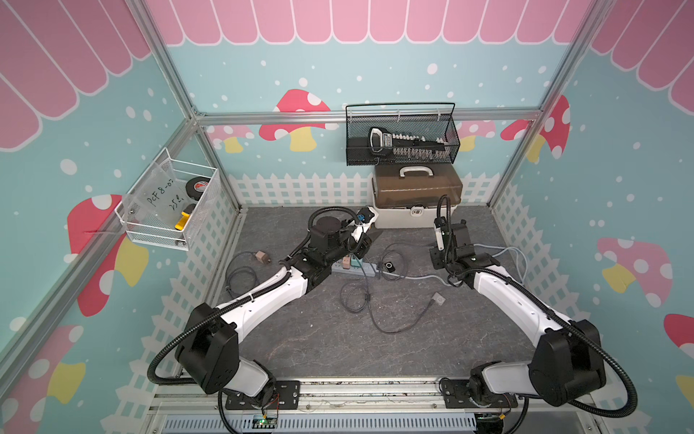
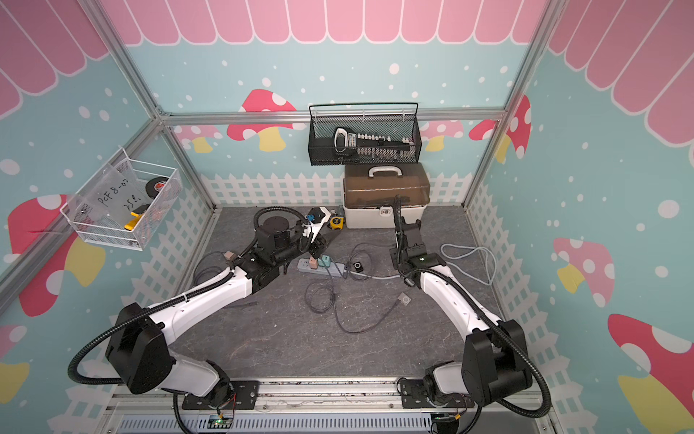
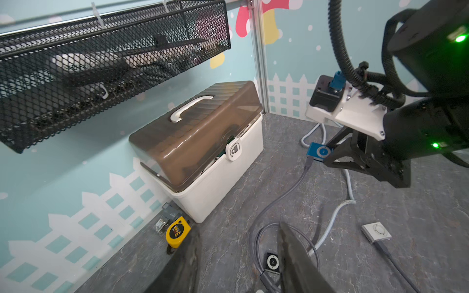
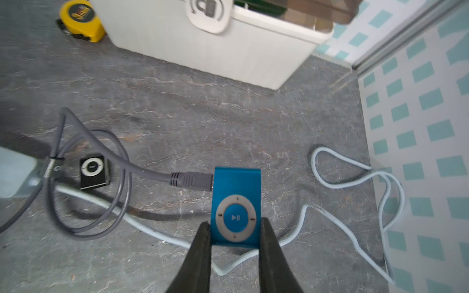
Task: Charge mp3
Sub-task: Insert the charging cable into the MP3 player, then place the MP3 player at the center of the board.
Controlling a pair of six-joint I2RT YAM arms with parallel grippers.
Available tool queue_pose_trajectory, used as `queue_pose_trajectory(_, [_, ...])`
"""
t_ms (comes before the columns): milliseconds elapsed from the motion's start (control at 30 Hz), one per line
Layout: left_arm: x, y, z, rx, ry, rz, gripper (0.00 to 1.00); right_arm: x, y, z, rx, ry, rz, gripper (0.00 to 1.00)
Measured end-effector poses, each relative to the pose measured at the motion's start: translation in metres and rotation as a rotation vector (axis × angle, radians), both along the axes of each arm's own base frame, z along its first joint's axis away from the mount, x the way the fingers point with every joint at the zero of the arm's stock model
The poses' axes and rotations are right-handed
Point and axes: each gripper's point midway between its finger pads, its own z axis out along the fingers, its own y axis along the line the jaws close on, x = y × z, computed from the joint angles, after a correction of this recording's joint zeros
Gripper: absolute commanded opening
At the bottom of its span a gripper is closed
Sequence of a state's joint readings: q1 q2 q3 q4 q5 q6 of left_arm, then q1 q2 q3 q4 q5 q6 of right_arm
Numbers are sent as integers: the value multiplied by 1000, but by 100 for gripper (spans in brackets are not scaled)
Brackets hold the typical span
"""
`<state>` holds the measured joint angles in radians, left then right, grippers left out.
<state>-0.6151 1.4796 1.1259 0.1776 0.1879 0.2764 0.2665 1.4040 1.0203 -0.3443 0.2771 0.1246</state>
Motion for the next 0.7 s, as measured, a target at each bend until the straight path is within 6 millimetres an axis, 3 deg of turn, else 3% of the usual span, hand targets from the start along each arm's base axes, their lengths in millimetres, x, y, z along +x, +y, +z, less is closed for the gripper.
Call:
queue_pose_trajectory(300, [-3,19,-11,41,25,77,46,20,-15,-59,11,151,-40,1])
queue_pose_trajectory(500, [-7,31,-14,59,36,118,46,37,-3,-88,47,219,-10,2])
queue_pose_trajectory(700, [-6,41,-14,71,41,157,46,43,6,-120,77,307,7,9])
